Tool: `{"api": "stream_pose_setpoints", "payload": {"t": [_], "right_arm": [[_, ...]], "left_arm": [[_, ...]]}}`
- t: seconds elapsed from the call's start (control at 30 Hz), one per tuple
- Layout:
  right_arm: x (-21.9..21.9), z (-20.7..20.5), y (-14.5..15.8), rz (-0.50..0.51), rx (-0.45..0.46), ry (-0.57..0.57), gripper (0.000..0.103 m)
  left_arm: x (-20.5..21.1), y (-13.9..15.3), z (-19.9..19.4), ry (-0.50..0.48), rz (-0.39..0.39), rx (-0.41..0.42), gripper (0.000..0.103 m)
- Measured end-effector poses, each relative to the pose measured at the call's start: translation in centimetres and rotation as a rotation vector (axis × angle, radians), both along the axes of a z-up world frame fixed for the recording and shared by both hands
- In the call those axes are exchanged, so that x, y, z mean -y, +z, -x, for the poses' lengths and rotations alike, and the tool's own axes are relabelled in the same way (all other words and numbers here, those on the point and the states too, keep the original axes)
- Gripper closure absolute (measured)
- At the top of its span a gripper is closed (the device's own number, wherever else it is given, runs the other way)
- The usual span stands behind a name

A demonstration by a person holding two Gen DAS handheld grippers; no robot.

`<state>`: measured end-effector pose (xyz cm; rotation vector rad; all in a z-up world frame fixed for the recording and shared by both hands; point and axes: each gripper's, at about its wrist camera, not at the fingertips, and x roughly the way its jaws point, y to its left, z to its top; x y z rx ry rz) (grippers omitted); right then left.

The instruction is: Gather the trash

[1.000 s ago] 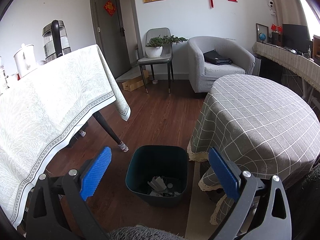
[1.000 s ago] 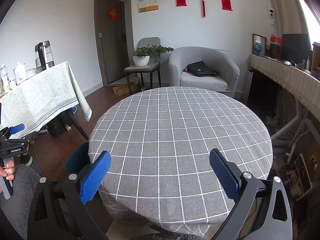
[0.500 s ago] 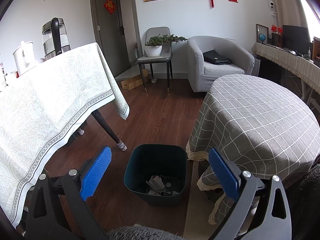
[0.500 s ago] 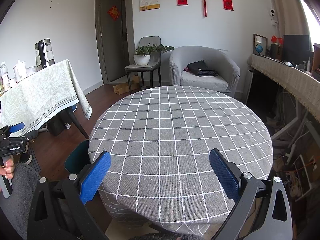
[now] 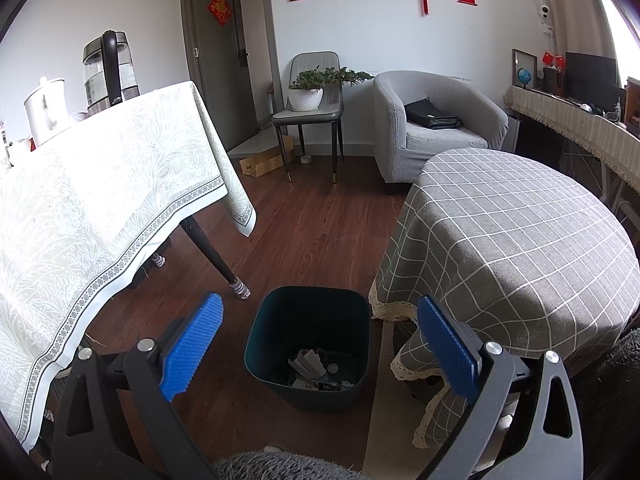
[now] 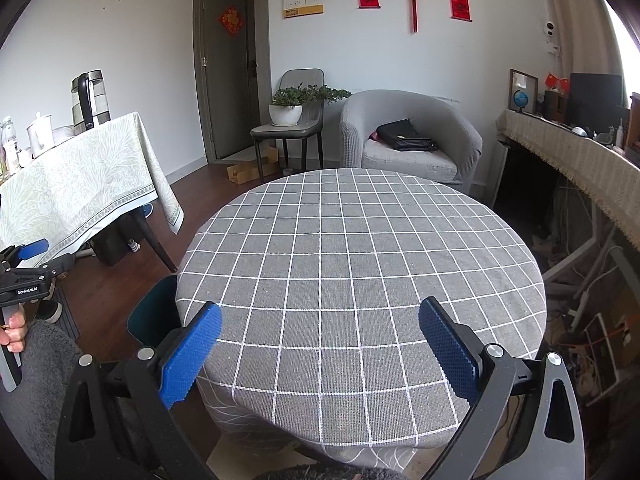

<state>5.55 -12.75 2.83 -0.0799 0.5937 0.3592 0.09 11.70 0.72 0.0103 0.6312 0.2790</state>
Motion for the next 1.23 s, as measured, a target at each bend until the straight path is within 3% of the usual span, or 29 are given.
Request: {"api": "stream_pose_setpoints", "payload": {"t": [1.23], "right_arm": [[0.01, 0.00, -0.01, 0.000, -0.003, -0.001, 0.003]], "left_arm": [[-0.25, -0.14, -0.13, 0.000, -0.008, -0.010, 0.003]]}}
